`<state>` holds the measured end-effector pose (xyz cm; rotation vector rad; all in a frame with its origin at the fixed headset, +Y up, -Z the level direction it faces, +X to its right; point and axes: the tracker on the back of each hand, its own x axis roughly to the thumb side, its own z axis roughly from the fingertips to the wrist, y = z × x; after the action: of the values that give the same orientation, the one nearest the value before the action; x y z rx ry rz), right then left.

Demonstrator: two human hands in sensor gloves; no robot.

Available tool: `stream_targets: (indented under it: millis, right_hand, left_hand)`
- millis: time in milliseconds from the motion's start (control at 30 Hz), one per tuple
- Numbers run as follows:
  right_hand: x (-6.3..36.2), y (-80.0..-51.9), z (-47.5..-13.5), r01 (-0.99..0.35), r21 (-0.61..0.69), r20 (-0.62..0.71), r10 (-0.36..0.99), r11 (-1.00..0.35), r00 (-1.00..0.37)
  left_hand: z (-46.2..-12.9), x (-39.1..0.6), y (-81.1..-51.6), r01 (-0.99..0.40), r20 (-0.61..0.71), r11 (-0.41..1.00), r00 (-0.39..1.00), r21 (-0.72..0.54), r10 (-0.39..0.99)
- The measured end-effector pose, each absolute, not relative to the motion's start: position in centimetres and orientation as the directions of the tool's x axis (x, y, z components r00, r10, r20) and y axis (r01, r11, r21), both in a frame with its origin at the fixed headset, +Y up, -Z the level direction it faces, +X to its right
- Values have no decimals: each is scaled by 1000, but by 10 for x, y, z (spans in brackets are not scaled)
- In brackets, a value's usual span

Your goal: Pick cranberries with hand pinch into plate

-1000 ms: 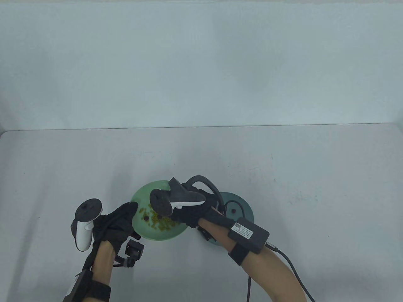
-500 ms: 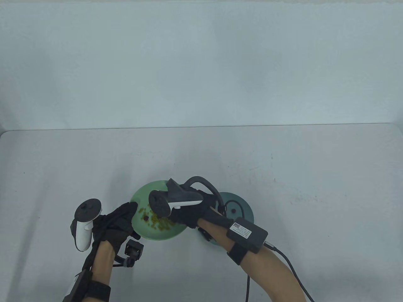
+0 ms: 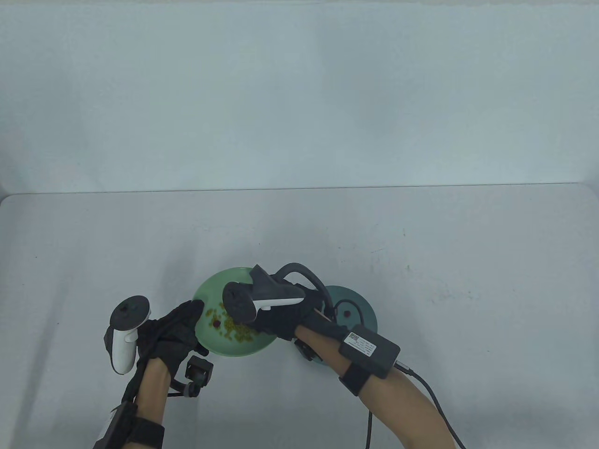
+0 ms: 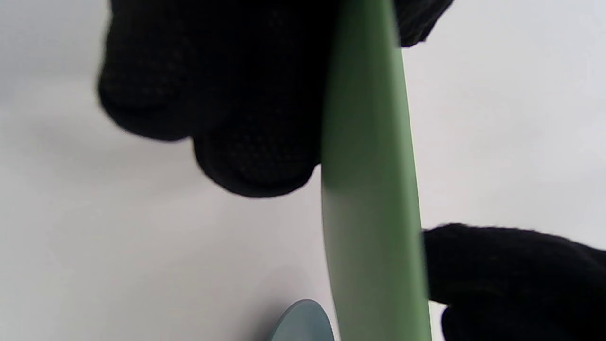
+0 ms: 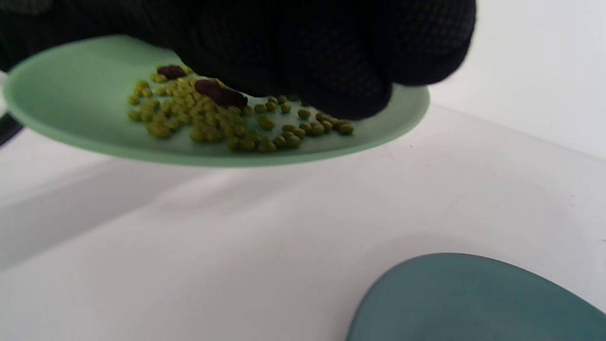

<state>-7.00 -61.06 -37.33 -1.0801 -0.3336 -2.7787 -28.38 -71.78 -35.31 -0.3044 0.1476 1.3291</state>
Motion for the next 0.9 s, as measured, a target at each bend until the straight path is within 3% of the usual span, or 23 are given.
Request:
stream_targets:
  millis: [900]
  right_hand:
    - [-82, -624, -367, 310, -15, 655, -244, -950, -715]
  left_hand:
    - [-353, -284, -718, -969, -275, 207, 238, -135, 932]
